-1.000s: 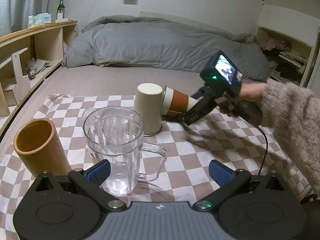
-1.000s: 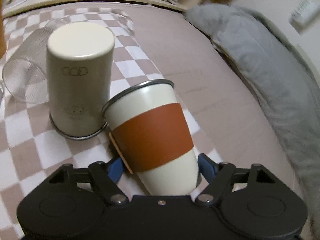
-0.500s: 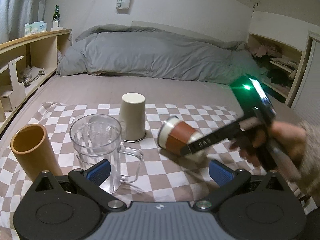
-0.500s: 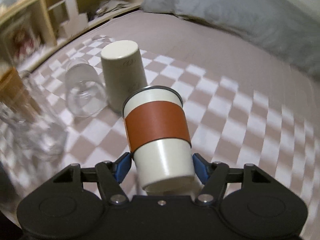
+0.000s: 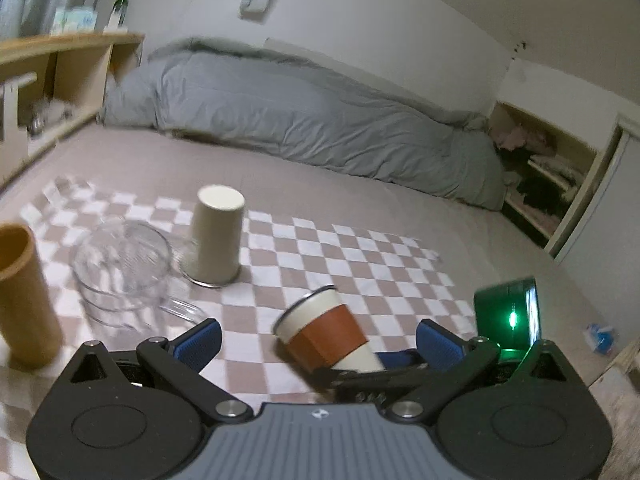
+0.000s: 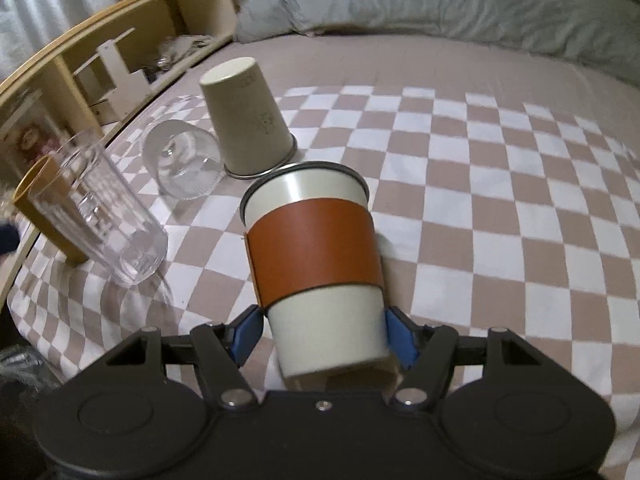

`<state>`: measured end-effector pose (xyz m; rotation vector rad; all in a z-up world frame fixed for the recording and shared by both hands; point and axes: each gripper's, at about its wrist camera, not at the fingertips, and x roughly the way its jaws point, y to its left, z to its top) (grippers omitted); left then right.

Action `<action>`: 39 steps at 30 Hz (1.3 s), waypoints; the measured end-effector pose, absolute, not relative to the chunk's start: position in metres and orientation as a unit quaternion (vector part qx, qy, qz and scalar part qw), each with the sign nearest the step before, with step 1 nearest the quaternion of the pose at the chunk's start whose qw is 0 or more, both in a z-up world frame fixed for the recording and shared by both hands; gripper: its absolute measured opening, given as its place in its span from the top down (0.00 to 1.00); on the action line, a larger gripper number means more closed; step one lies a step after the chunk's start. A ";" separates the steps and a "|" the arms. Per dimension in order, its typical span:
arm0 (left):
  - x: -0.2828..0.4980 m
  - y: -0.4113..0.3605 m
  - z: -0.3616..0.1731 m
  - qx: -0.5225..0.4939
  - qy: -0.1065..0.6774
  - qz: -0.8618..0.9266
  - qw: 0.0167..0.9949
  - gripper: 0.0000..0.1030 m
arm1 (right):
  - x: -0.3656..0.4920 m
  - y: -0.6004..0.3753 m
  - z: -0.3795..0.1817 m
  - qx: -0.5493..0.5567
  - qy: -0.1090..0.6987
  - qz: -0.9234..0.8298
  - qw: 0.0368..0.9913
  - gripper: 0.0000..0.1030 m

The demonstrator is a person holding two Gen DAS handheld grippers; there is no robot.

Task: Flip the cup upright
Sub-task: 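Lift the brown-sleeved cup with the right gripper toward the left gripper, then grasp the cup's sleeve with the left gripper while the right gripper releases the base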

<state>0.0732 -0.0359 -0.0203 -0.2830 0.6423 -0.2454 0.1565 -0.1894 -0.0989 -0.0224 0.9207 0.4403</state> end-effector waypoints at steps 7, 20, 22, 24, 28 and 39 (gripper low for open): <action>0.124 -0.041 -0.057 -0.268 0.411 -0.114 0.863 0.13 | 0.149 -0.186 -0.102 -0.047 0.405 0.227 0.885 0.35; 0.182 -0.051 -0.107 -0.347 0.452 -0.033 0.821 0.19 | 0.140 -0.193 -0.107 -0.067 0.374 0.252 0.890 0.35; 0.188 -0.053 -0.111 -0.348 0.452 -0.027 0.821 0.20 | 0.137 -0.193 -0.108 -0.081 0.367 0.259 0.890 0.35; 0.193 -0.052 -0.116 -0.352 0.456 -0.019 0.817 0.22 | 0.135 -0.193 -0.109 -0.089 0.362 0.264 0.890 0.35; 0.197 -0.051 -0.122 -0.357 0.460 -0.024 0.812 0.23 | 0.132 -0.195 -0.109 -0.098 0.357 0.269 0.889 0.36; 0.184 -0.059 -0.095 -0.276 0.417 -0.091 0.861 0.24 | 0.127 -0.196 -0.103 -0.137 0.341 0.281 0.887 0.39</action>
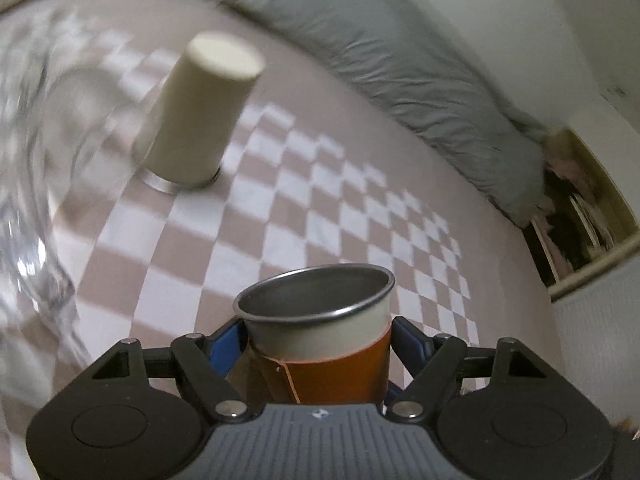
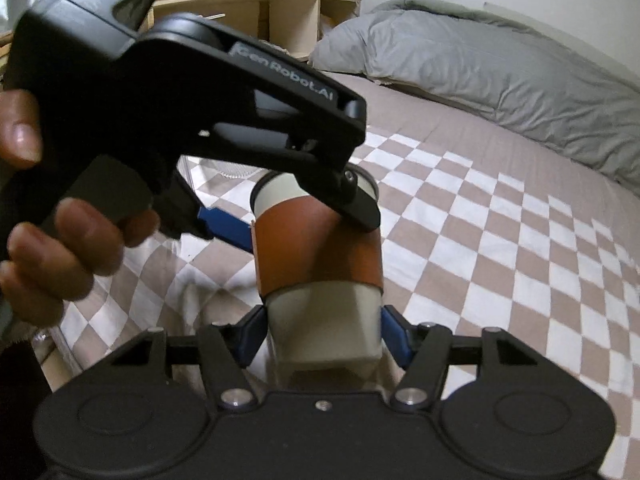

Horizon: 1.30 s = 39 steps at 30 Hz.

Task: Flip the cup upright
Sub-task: 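Grasp the cup's sleeve with the left gripper while the right gripper releases the base, then lower the cup upright onto the cloth with the left gripper and open it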

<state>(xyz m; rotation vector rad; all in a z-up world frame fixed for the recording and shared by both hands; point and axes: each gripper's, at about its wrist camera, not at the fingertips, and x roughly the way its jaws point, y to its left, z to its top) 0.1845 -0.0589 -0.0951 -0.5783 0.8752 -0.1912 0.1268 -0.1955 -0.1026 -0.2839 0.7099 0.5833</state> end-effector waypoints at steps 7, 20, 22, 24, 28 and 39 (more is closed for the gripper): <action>0.162 -0.064 -0.069 -0.172 0.350 -0.084 0.917 0.25 | 0.132 -0.184 -0.099 -0.146 0.294 0.292 0.898 0.39; 0.151 -0.065 -0.070 -0.064 0.359 -0.092 0.927 0.26 | 0.138 -0.162 -0.114 -0.149 0.292 0.331 0.885 0.40; 0.149 -0.069 -0.070 -0.049 0.356 -0.095 0.928 0.26 | 0.137 -0.168 -0.111 -0.140 0.299 0.332 0.884 0.35; 0.147 -0.074 -0.070 -0.037 0.354 -0.099 0.929 0.26 | 0.136 -0.174 -0.108 -0.135 0.300 0.331 0.885 0.34; 0.145 -0.079 -0.070 -0.020 0.355 -0.100 0.929 0.26 | 0.134 -0.183 -0.108 -0.127 0.306 0.347 0.877 0.45; 0.138 -0.065 -0.068 -0.030 0.363 -0.068 0.929 0.24 | 0.130 -0.163 -0.119 -0.149 0.276 0.354 0.881 0.49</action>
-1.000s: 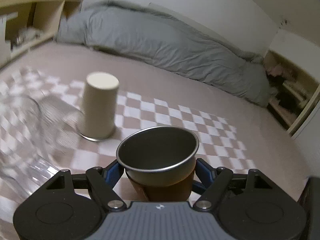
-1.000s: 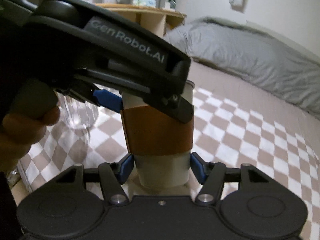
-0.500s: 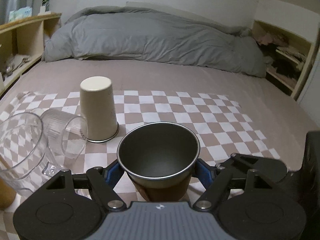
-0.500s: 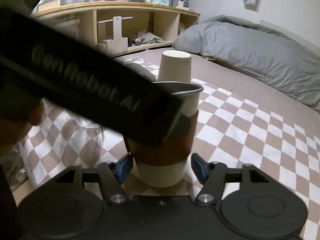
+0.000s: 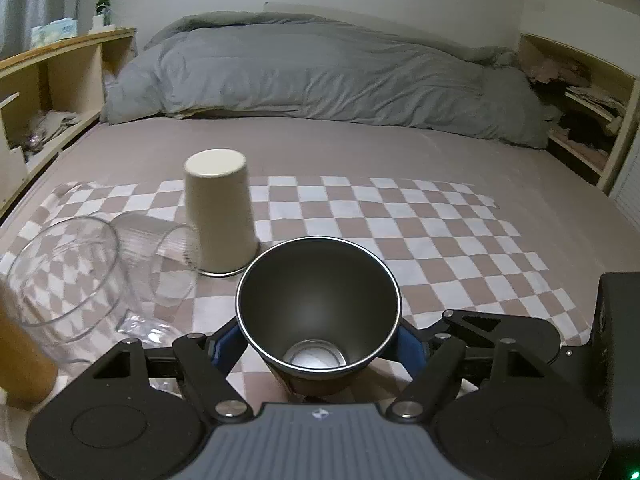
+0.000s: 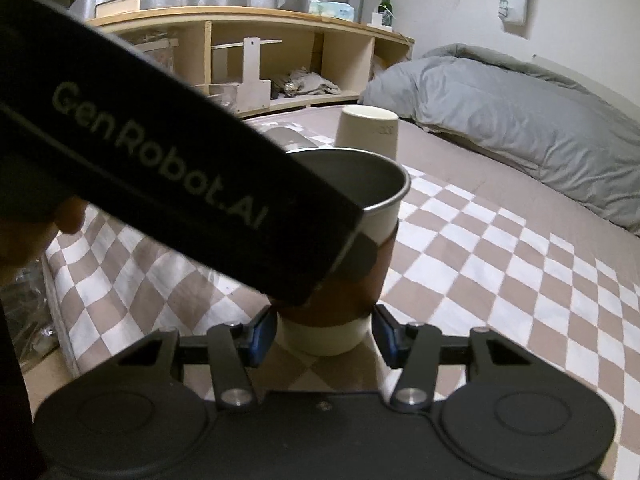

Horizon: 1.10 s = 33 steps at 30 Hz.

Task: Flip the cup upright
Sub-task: 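Lower the cup upright onto the cloth with the left gripper and open it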

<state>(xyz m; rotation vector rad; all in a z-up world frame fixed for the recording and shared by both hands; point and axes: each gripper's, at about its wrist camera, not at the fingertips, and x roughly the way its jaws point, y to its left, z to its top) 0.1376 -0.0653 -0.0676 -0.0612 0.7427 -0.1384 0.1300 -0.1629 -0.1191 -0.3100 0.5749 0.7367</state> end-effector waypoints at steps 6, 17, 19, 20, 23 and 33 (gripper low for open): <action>0.137 -0.058 -0.067 -0.049 0.373 -0.069 0.924 0.16 | 0.136 -0.155 -0.119 -0.130 0.282 0.361 0.879 0.49; 0.126 -0.054 -0.059 -0.063 0.366 -0.069 0.926 0.10 | 0.128 -0.160 -0.107 -0.129 0.275 0.335 0.892 0.28; 0.122 -0.054 -0.056 -0.064 0.362 -0.068 0.927 0.10 | 0.121 -0.166 -0.099 -0.127 0.273 0.335 0.893 0.22; 0.119 -0.053 -0.054 -0.066 0.360 -0.068 0.928 0.10 | 0.117 -0.169 -0.096 -0.128 0.271 0.334 0.894 0.21; 0.110 -0.053 -0.048 -0.067 0.352 -0.068 0.931 0.08 | 0.105 -0.176 -0.084 -0.136 0.264 0.328 0.897 0.16; 0.075 -0.045 -0.027 -0.045 0.314 -0.044 0.947 0.00 | 0.071 -0.200 -0.042 -0.129 0.279 0.270 0.913 0.06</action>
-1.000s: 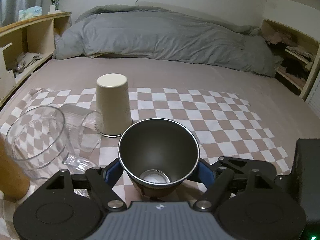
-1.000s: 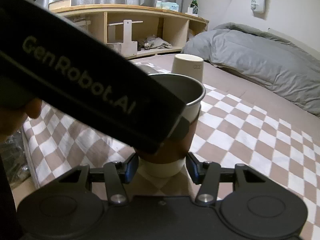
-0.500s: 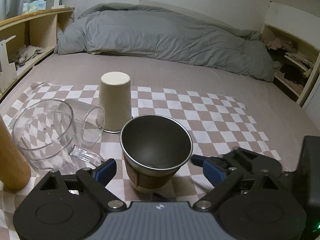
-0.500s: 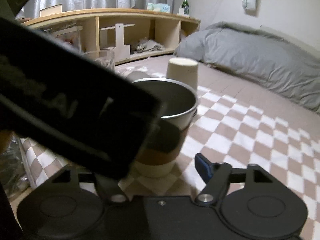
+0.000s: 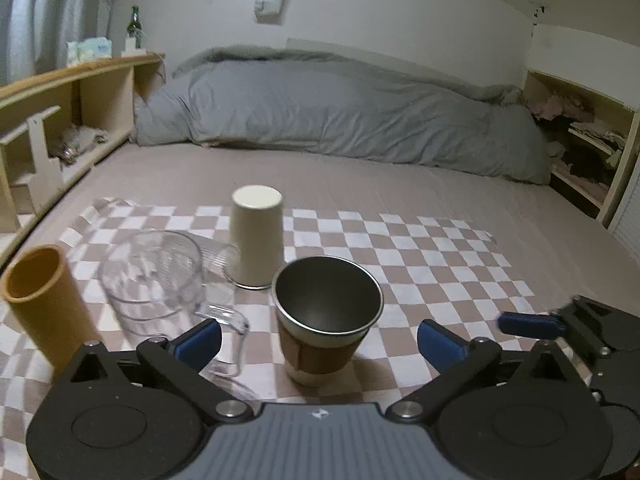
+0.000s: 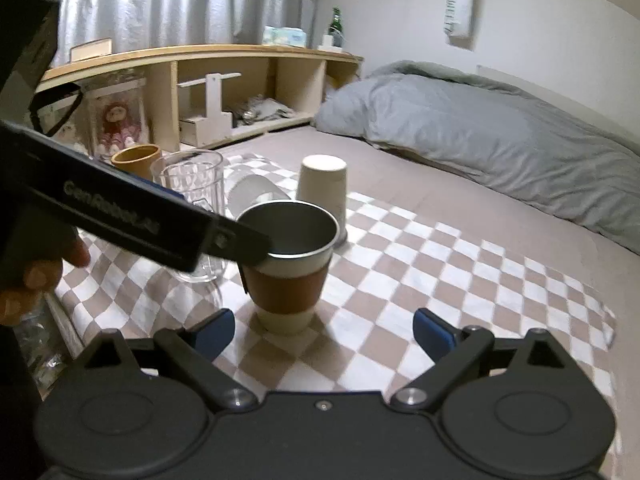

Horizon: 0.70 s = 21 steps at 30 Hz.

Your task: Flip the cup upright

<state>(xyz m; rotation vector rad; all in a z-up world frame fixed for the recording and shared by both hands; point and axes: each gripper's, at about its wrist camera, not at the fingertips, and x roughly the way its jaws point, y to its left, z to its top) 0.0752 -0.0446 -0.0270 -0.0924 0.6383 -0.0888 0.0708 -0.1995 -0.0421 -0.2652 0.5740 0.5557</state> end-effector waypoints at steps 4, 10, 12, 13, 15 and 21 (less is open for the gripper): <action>0.062 -0.039 -0.020 -0.043 0.305 -0.032 0.951 0.00 | 0.056 -0.206 -0.037 -0.130 0.287 0.242 0.918 0.00; 0.041 -0.035 -0.010 -0.029 0.294 -0.018 0.955 0.00 | 0.038 -0.209 -0.021 -0.123 0.281 0.205 0.930 0.00; 0.033 -0.035 -0.008 -0.021 0.289 -0.013 0.957 0.00 | 0.033 -0.213 -0.016 -0.117 0.281 0.190 0.933 0.00; 0.028 -0.035 -0.007 -0.019 0.286 -0.010 0.958 0.00 | 0.031 -0.216 -0.013 -0.113 0.282 0.182 0.935 0.00; 0.021 -0.035 -0.006 -0.016 0.282 -0.010 0.959 0.00 | 0.027 -0.221 -0.008 -0.104 0.283 0.159 0.940 0.00; 0.003 -0.036 -0.003 0.008 0.266 -0.005 0.964 0.00 | 0.015 -0.231 0.000 -0.088 0.283 0.116 0.948 0.00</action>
